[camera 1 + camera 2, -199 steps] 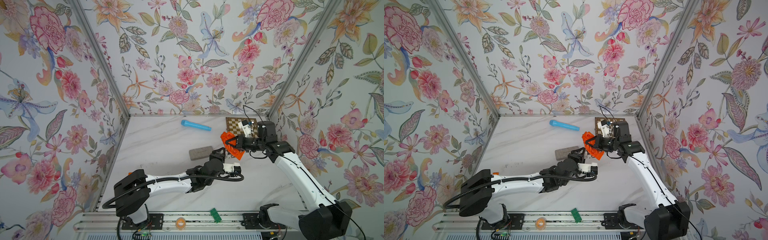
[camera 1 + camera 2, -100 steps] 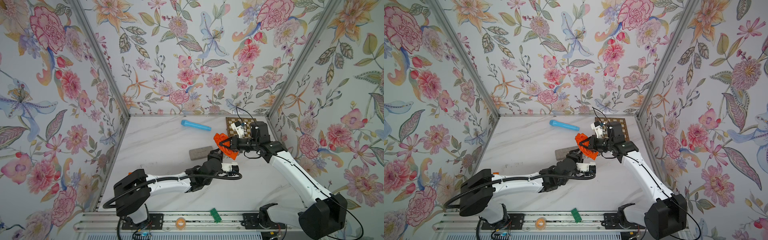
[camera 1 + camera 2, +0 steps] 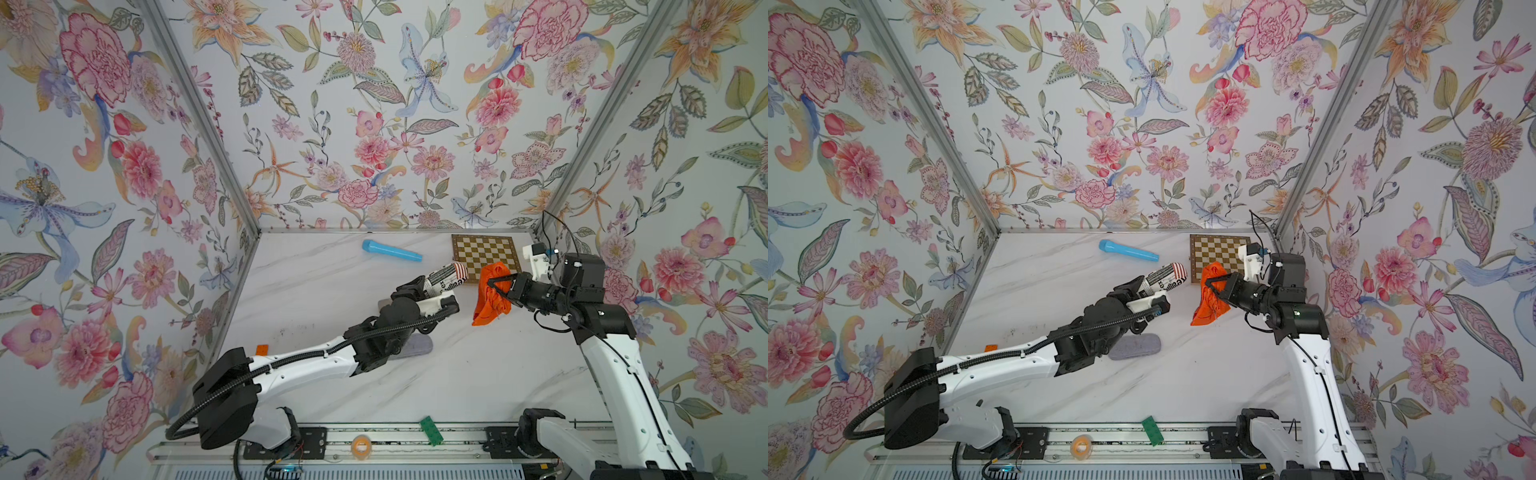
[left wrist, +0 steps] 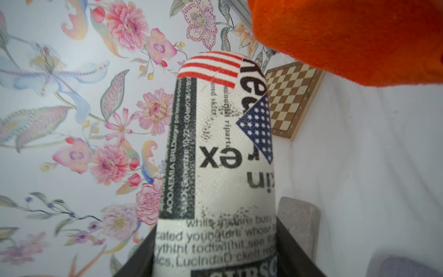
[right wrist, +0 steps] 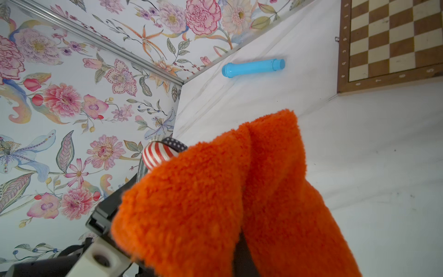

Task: Wipe the eyeglass case
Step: Wipe the dirt from the eyeglass case.

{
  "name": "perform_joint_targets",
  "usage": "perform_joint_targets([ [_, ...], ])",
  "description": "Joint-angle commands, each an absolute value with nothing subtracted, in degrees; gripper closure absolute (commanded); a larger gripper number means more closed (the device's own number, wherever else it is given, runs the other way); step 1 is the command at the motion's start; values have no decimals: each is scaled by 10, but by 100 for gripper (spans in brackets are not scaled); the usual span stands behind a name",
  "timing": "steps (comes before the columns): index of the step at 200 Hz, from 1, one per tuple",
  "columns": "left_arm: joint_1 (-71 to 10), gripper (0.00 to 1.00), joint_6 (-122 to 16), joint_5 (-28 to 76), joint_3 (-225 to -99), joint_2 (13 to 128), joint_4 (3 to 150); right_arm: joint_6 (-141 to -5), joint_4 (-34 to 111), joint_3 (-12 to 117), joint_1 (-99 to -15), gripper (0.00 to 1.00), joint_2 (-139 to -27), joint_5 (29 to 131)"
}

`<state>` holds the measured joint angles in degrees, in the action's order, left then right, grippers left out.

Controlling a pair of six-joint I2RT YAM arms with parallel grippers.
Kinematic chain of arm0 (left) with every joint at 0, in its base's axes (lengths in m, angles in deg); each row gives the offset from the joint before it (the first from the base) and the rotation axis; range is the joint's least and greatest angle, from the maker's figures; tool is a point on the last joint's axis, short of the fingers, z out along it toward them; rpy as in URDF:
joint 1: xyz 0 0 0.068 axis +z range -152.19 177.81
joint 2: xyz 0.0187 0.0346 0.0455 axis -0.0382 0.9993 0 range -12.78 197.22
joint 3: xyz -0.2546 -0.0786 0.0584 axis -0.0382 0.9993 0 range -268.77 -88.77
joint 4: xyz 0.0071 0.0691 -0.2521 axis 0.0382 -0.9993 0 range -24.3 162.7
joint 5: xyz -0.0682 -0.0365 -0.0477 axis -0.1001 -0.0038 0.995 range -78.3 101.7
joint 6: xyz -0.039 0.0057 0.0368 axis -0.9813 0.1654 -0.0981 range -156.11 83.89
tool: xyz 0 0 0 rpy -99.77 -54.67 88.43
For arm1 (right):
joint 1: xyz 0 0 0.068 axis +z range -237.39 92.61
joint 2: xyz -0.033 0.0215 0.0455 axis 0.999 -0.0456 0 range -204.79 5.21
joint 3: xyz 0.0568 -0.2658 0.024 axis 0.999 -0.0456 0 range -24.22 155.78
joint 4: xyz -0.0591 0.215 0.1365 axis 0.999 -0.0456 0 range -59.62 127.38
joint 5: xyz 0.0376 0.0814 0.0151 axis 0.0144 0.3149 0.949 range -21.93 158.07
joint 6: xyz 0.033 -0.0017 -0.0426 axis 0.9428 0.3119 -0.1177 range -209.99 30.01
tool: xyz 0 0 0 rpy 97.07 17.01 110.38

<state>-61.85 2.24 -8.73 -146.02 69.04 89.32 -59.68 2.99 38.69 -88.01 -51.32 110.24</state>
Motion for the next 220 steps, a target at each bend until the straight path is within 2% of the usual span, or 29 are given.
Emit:
perform_joint_targets([
  [1,-550,66,-247,142,-1516,672,796,-540,121,352,-873,100,-472,1091],
  [12,-517,67,-336,257,-1534,683,786,-518,157,335,-854,100,-458,1085],
  [23,-503,68,-396,326,-1539,689,802,-505,184,323,-818,100,-447,1068],
  [45,-499,67,-460,395,-1542,696,838,-482,247,290,-712,100,-442,1005],
  [63,-502,65,-475,443,-1559,710,831,-436,346,260,-652,100,-466,996],
  [76,-511,66,-465,440,-1567,715,812,-436,383,275,-636,100,-498,994],
  [94,-520,66,-451,440,-1567,714,789,-474,352,325,-641,100,-532,984],
  [120,-523,67,-448,462,-1554,700,791,-555,237,403,-691,100,-581,974],
  [142,-524,67,-439,460,-1557,696,768,-558,228,408,-728,100,-580,1009],
  [160,-523,67,-438,458,-1558,698,764,-543,245,393,-700,100,-570,1007],
  [193,-521,68,-449,459,-1574,720,766,-500,324,335,-595,100,-570,1004],
  [220,-521,68,-453,476,-1579,724,763,-540,267,374,-623,100,-582,999],
])
